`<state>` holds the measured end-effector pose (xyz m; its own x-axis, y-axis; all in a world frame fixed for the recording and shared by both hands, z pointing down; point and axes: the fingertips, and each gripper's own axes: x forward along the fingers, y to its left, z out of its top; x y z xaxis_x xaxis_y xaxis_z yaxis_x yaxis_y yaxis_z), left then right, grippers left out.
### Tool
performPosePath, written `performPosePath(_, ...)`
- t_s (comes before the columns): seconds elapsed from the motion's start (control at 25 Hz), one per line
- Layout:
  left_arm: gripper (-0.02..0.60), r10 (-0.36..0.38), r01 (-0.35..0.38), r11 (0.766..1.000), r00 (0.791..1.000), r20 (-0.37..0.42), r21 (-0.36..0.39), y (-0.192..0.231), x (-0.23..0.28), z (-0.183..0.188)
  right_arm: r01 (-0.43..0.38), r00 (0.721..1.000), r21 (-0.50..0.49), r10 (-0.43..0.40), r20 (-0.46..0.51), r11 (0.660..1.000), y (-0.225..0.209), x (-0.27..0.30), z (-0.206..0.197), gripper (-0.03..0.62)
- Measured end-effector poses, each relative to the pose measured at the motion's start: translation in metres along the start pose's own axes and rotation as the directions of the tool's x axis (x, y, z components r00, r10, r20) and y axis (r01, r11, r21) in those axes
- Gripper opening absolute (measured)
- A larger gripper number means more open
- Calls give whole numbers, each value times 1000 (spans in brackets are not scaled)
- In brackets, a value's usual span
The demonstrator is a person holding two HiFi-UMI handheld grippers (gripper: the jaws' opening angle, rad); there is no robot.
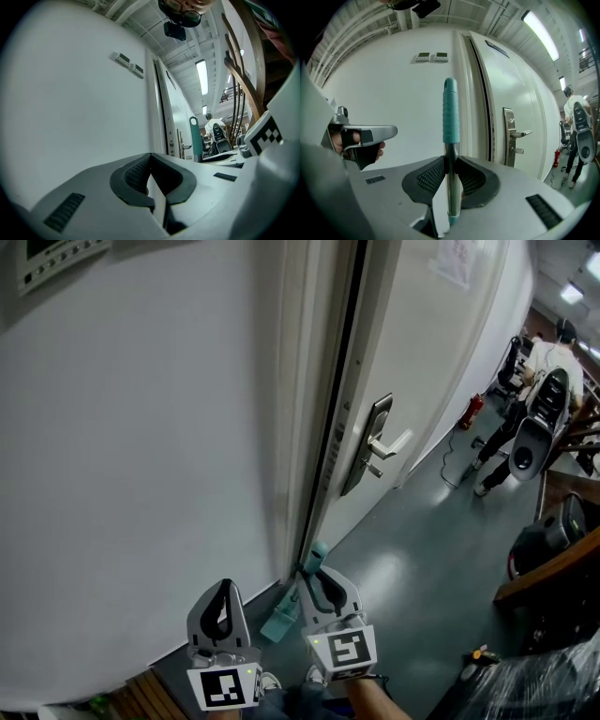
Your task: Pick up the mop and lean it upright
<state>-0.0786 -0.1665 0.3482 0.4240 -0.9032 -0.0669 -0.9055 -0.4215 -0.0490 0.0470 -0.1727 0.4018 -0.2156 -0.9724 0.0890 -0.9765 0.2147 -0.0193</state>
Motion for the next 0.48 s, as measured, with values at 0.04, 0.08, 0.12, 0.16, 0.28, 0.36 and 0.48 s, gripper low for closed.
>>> performPosePath(0.04, 12, -4, 4, 1000, 1000, 3, 1, -1, -1, 2, 3, 1000, -1, -3, 13, 1000, -2, -4, 6, 95)
performPosePath(0.08, 12, -7, 7, 1000, 1000, 4, -6, -3, -1, 3, 5, 1000, 3, -5, 24, 1000, -3, -8, 13, 95)
performPosePath(0.12, 12, -10, 11, 1000, 1000, 2, -14, -4, -2, 4, 6, 999, 7, -6, 35, 1000, -5, -12, 19, 95)
performPosePath(0.16, 12, -14, 14, 1000, 1000, 1, -19, -6, -2, 5, 7, 999, 11, -7, 45, 1000, -6, -15, 26, 95)
performPosePath(0.28, 12, -21, 22, 1000, 1000, 15, -5, -9, -4, 12, 6, 998, 16, -7, 67, 1000, -7, -26, 42, 95)
performPosePath(0.36, 12, -23, 23, 1000, 1000, 17, -13, -10, -6, 15, 3, 997, 16, -5, 80, 1000, -7, -31, 51, 95)
performPosePath(0.48, 12, -25, 25, 1000, 999, 22, -4, -12, -8, 19, -4, 996, 12, 2, 93, 1000, -5, -38, 61, 94)
